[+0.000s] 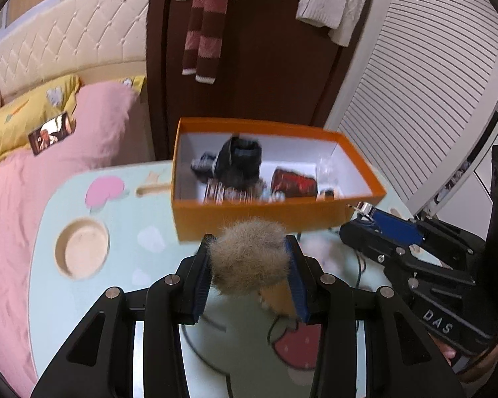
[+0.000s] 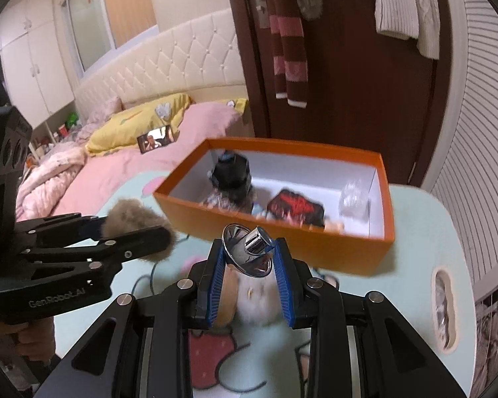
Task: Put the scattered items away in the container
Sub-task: 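Lower the grey pompom into the box with left tool while right tool lowers the cup in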
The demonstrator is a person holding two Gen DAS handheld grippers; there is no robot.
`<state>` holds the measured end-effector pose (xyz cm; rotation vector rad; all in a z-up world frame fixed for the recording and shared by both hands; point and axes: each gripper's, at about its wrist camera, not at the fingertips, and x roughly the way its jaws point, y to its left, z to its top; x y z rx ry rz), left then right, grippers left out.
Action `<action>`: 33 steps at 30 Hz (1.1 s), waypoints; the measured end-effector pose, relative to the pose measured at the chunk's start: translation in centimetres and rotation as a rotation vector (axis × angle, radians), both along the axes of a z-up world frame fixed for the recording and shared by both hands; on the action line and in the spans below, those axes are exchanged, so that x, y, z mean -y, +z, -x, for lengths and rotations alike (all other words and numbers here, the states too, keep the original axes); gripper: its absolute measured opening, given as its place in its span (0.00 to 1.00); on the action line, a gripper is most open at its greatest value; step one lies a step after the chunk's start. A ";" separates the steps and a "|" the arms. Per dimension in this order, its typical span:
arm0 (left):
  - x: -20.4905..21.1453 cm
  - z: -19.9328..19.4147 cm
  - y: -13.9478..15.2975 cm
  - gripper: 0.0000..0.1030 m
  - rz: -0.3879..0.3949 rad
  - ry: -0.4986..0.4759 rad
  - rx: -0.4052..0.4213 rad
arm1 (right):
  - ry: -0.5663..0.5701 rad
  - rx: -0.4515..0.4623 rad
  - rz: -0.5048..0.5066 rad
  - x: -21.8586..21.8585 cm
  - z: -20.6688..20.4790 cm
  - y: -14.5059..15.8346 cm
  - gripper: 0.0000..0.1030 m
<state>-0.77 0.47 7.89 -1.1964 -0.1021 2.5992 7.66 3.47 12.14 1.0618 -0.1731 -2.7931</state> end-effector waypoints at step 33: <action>-2.1 10.0 -2.6 0.62 0.056 0.034 0.050 | -0.122 0.054 -0.015 -4.3 8.5 -1.8 0.54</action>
